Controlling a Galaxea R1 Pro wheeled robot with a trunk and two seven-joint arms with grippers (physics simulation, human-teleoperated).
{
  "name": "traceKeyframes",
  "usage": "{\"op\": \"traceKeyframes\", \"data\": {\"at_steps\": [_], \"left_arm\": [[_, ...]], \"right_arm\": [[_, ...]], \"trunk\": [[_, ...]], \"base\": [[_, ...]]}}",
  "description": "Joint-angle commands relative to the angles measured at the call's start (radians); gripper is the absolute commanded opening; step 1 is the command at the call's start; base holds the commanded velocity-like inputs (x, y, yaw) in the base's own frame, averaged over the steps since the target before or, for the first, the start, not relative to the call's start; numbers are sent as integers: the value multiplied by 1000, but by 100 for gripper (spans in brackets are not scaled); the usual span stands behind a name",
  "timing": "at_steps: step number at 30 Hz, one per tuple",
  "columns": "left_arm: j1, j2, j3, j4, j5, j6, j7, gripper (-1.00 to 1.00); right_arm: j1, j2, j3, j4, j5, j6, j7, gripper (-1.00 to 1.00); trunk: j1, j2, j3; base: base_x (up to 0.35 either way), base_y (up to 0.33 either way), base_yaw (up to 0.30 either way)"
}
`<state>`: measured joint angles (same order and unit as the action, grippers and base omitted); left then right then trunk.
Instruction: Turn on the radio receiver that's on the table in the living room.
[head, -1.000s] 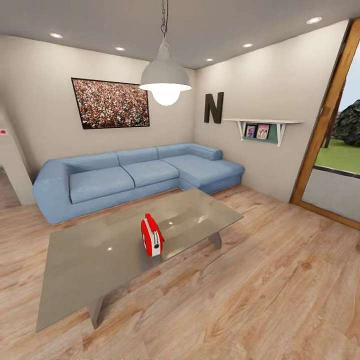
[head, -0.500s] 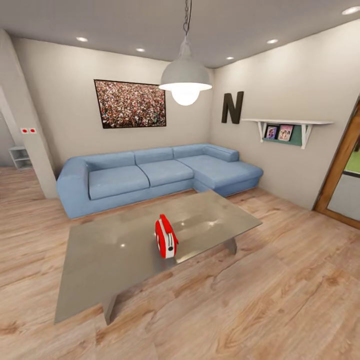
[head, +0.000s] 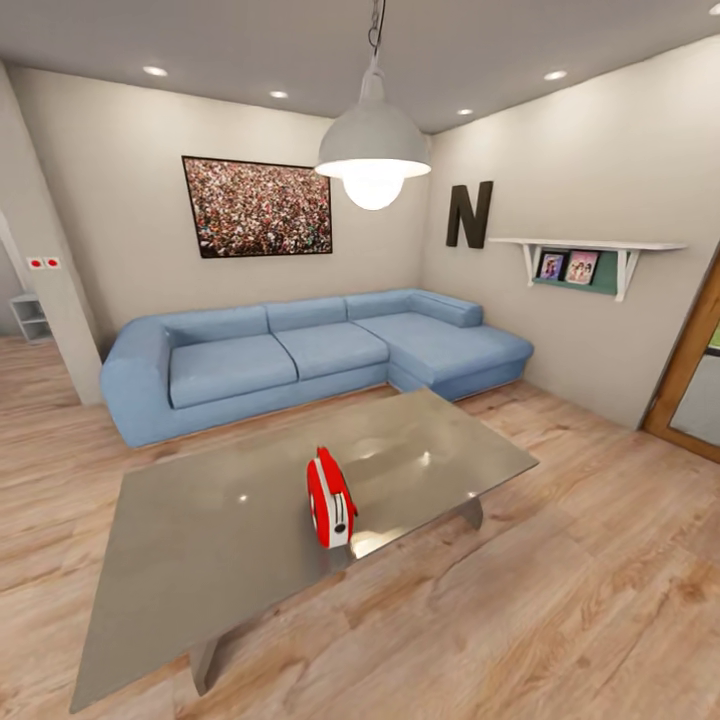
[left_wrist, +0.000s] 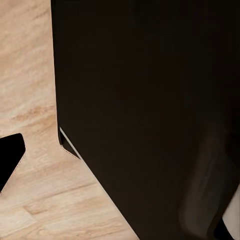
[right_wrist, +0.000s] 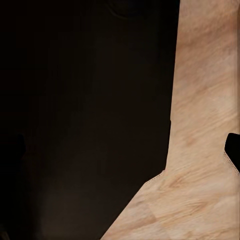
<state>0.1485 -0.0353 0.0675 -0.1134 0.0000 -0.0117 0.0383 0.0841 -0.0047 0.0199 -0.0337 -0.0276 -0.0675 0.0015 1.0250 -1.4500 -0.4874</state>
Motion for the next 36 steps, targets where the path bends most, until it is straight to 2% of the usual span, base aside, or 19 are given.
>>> {"op": "traceKeyframes", "data": {"at_steps": [1, 36], "left_arm": [[0, 0, 0, 0, 0, 0, 0, 100], [0, -1, 1, -3, -1, -5, 0, 100]], "right_arm": [[0, 0, 0, 0, 0, 0, 0, 100], [0, 0, 0, 0, 0, 0, 0, 100]], "trunk": [[0, 0, 0], [0, 0, 0]], "base": [[323, 0, 0], [323, 0, 0]]}}
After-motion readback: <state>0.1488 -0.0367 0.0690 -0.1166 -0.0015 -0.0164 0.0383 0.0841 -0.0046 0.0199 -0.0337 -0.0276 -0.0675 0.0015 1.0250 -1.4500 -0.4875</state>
